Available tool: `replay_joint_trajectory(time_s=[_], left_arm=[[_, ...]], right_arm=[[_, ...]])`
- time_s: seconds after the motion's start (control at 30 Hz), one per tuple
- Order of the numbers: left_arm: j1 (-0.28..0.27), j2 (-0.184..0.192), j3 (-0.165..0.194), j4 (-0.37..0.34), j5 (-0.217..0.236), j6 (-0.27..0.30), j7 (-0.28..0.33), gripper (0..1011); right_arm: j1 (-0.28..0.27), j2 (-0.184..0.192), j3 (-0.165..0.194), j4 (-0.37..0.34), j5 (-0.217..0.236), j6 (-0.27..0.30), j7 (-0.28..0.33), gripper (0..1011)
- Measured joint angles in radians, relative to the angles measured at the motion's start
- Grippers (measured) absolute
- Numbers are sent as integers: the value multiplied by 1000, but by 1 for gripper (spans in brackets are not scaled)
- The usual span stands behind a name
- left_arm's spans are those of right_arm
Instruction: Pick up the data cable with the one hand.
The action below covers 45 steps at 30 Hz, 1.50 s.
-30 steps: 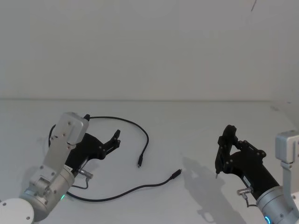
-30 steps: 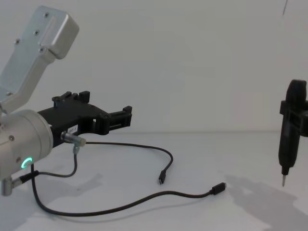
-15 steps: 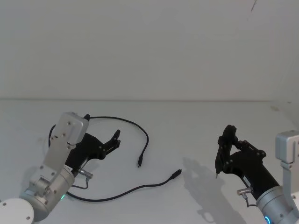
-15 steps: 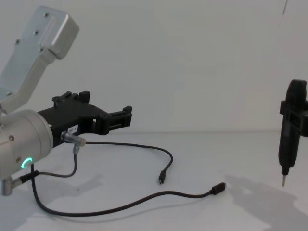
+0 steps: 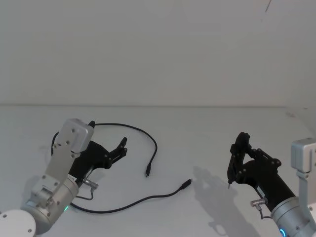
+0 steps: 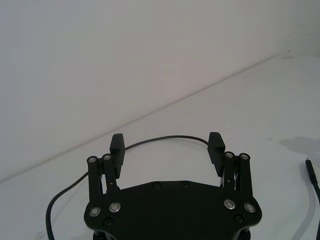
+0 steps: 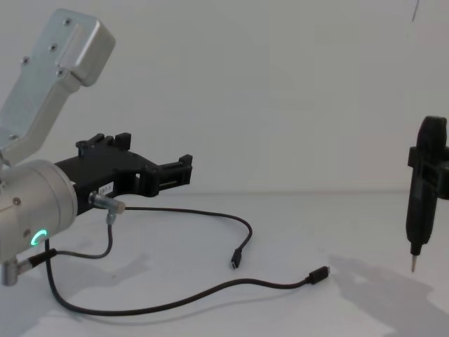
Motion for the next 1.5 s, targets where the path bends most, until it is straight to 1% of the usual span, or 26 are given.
replay_joint_trajectory(time_s=[0.17, 0.3, 0.6, 0.8, 0.87, 0.93, 0.97, 1.13, 1.17, 1.2, 1.23, 1.27, 1.3, 1.37, 1.47, 1.5], left_arm=[[0, 0, 0, 0, 0, 0, -2, 1001], [-4, 5, 3, 0, 1, 3, -16, 1001], [-22, 33, 21, -3, -5, 22, -100, 1001], [-38, 62, 35, -11, -19, 41, -176, 1001], [-45, 73, 40, -14, -25, 51, -210, 1001], [-51, 81, 44, -15, -28, 57, -228, 1001], [-57, 89, 48, -17, -33, 65, -255, 1001], [-80, 113, 63, -19, -46, 91, -329, 1001], [-88, 119, 68, -19, -51, 103, -358, 1001], [-93, 122, 71, -19, -53, 108, -370, 1001], [-105, 129, 77, -17, -57, 119, -397, 1002], [-105, 129, 77, -17, -57, 119, -397, 1001], [-117, 137, 85, -14, -62, 133, -427, 1001], [-128, 143, 92, -10, -65, 146, -453, 1001], [-163, 154, 116, 5, -74, 186, -519, 1001], [-169, 156, 120, 8, -75, 194, -531, 1001]], right_arm=[[0, 0, 0, 0, 0, 0, 0, 279], [0, 0, 0, 0, 0, 0, 0, 279], [0, 0, 0, 0, 0, 0, 0, 279], [0, 0, 0, 0, 0, 0, 0, 279], [0, 0, 0, 0, 0, 0, 0, 279], [0, 0, 0, 0, 0, 0, 0, 279], [0, 0, 0, 0, 0, 0, 0, 279], [0, 0, 0, 0, 0, 0, 0, 279], [0, 0, 0, 0, 0, 0, 0, 279], [0, 0, 0, 0, 0, 0, 0, 279], [0, 0, 0, 0, 0, 0, 0, 279], [0, 0, 0, 0, 0, 0, 0, 279], [0, 0, 0, 0, 0, 0, 0, 279], [0, 0, 0, 0, 0, 0, 0, 279], [0, 0, 0, 0, 0, 0, 0, 279], [0, 0, 0, 0, 0, 0, 0, 279]])
